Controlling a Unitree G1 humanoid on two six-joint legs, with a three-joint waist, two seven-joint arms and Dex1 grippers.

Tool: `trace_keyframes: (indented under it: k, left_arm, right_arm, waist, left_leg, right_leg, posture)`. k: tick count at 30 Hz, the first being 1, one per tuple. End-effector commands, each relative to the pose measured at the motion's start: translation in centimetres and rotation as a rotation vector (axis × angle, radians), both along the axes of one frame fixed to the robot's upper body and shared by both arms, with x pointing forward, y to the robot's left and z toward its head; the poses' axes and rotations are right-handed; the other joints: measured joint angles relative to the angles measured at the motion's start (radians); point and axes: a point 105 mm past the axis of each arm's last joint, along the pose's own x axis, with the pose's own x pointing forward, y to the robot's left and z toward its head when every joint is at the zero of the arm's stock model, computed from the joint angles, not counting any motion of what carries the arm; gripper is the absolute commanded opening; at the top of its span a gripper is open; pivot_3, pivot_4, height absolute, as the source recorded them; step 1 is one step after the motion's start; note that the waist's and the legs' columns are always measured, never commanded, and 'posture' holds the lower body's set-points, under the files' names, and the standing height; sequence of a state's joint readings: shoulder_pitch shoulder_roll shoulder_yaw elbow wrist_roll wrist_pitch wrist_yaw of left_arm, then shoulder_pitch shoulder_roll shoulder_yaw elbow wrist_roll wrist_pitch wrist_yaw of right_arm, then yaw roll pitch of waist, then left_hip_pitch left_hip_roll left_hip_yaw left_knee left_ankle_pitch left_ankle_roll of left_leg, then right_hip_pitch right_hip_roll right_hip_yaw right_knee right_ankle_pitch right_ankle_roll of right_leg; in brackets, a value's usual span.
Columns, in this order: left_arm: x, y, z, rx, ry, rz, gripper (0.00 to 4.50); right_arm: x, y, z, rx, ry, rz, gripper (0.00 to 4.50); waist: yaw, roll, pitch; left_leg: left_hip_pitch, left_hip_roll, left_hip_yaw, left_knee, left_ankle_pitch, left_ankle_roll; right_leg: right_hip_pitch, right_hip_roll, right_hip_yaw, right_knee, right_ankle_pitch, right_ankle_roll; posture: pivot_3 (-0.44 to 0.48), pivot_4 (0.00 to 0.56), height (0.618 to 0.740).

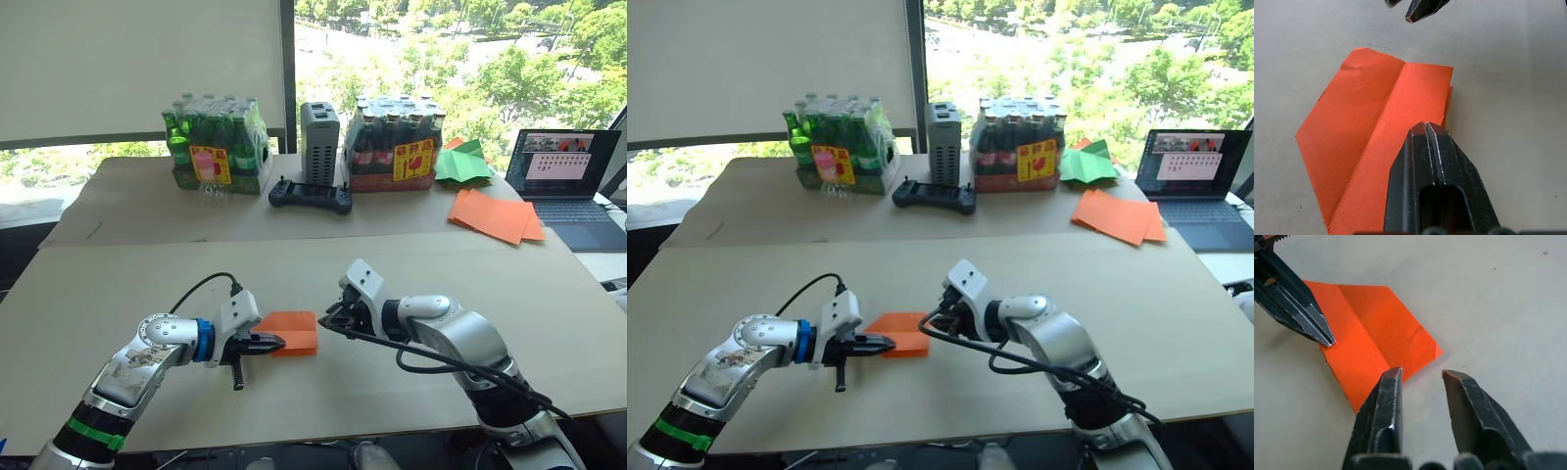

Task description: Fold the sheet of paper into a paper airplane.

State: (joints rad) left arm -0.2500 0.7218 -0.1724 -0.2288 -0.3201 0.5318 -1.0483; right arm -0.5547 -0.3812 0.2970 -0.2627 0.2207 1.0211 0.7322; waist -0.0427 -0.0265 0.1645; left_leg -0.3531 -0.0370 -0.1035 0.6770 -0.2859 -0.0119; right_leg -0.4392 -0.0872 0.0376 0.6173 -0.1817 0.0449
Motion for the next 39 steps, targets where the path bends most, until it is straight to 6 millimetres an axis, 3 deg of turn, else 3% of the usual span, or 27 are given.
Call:
trace_keyframes:
  k: [1, 2, 23, 26, 33, 39]
  left_arm:
    - [-0.2, -0.1, 0.6, -0.003, -0.022, -0.011, 0.0]
    - [-0.3, -0.1, 0.5, 0.0, -0.021, -0.012, 0.0]
    - [-0.4, -0.2, 0.1, 0.027, -0.023, -0.027, 0.0]
    - [-0.4, -0.1, 0.0, 0.03, -0.022, -0.028, 0.0]
    - [-0.5, 0.1, -0.1, 0.047, -0.02, -0.034, 0.0]
    - [-0.6, 0.6, -0.4, 0.063, -0.014, -0.025, 0.0]
  right_arm:
    - [0.9, 0.8, 1.0, 0.03, -0.045, 0.015, 3.01]
    - [1.0, 1.1, 1.1, 0.05, -0.031, 0.021, 3.36]
    - [0.8, 3.0, -1.2, 0.154, 0.151, 0.128, 3.36]
    - [0.9, 3.1, -1.0, 0.172, 0.149, 0.125, 2.64]
    - [0.9, 3.2, -0.8, 0.195, 0.14, 0.114, 0.15]
    - [0.2, 3.1, -0.3, 0.177, 0.01, 0.152, 0.07]
  waist:
    - [-0.001, 0.0, 0.0]
    - [0.0, 0.0, 0.0]
    - [-0.003, 0.0, 0.0]
    - [-0.003, 0.0, 0.0]
    - [-0.002, 0.0, 0.0]
    - [-0.002, 0.0, 0.0]
  left_leg:
    - [0.0, 0.0, 0.0, 0.0, 0.0, 0.0]
    - [0.0, 0.0, 0.0, 0.0, 0.0, 0.0]
    - [0.0, 0.0, 0.0, 0.0, 0.0, 0.0]
    - [0.0, 0.0, 0.0, 0.0, 0.0, 0.0]
    - [0.0, 0.0, 0.0, 0.0, 0.0, 0.0]
    - [0.0, 0.0, 0.0, 0.0, 0.0, 0.0]
  right_leg:
    - [0.0, 0.0, 0.0, 0.0, 0.0, 0.0]
    - [0.0, 0.0, 0.0, 0.0, 0.0, 0.0]
    - [-0.001, 0.0, 0.0, 0.001, 0.0, 0.0]
    - [-0.001, 0.0, 0.0, 0.002, 0.0, 0.0]
    - [-0.001, 0.0, 0.0, 0.002, 0.0, 0.0]
    - [-0.001, 0.0, 0.0, 0.002, 0.0, 0.0]
  posture:
    - [0.0, 0.15, 0.723]
    - [0.0, 0.15, 0.723]
    - [0.0, 0.15, 0.723]
    - [0.0, 0.15, 0.723]
    - [0.0, 0.15, 0.723]
    - [0.0, 0.15, 0.723]
